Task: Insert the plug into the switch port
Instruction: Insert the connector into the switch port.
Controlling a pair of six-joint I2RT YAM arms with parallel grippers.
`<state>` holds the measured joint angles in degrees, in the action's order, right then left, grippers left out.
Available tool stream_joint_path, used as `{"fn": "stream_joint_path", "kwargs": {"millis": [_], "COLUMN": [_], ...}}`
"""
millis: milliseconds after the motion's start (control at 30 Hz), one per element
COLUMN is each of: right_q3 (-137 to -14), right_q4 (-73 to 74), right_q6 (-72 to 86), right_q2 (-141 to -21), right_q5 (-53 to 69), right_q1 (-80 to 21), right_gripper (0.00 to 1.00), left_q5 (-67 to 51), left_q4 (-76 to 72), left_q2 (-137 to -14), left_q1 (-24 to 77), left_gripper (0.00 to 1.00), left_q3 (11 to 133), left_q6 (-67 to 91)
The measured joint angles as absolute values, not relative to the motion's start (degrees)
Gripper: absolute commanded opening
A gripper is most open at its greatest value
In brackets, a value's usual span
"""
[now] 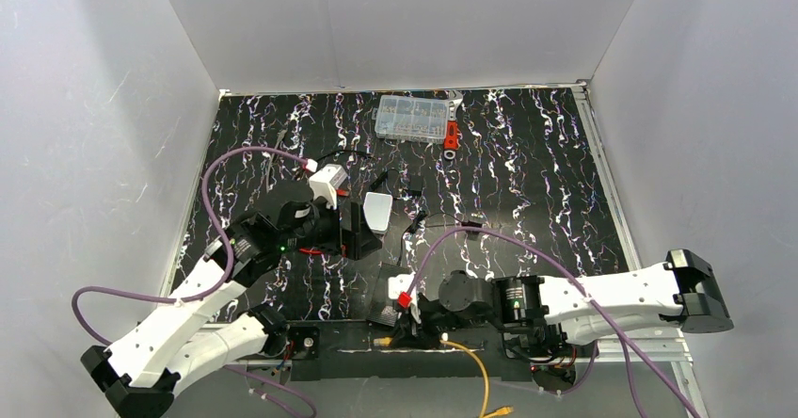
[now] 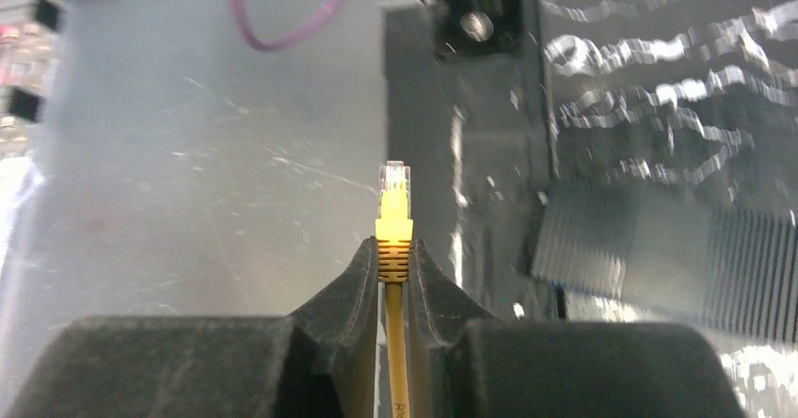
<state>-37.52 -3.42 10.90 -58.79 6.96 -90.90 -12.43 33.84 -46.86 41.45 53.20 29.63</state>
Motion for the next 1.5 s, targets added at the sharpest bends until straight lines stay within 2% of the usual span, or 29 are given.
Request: {"fn": "stream_joint_path", "kwargs": {"millis": [400,667,933,1233,1500], "right_q3": [-30.44,-24.32,-23.14,-21.01,-20.86], "right_q4": [-0.01,-0.60,-3.35,-9.70,-13.49], "right_q6": [14.40,13.79,10.56,7.06,4.95], "right_q2": [-60.68,-62.31,-64.83,-66.92,-68.40], "right_q5": [-16.00,-26.15,-28.30,-24.80,-22.33], "right_q1": [-90.94,-90.94,-91.32,-92.01,-92.44], "right_gripper": [0.01,0.01,0.01,0.01,0.01], "left_q5": [-6.46,-5.10,-5.35,-7.60,-10.15], "left_q4": [31.52,31.05,30.50,29.95,28.36], "left_q2": [-48.26,-49.41,-49.74,-51.50,-55.31], "left_q1": [41.45,41.45,41.45,41.45,41.45], "left_gripper": [0.98,0.98,0.98,0.98,0.93], "left_q3": [46.09,39.60,33.50,28.46,26.46], "left_q6": [32.32,35.24,38.37,41.61,43.13]}}
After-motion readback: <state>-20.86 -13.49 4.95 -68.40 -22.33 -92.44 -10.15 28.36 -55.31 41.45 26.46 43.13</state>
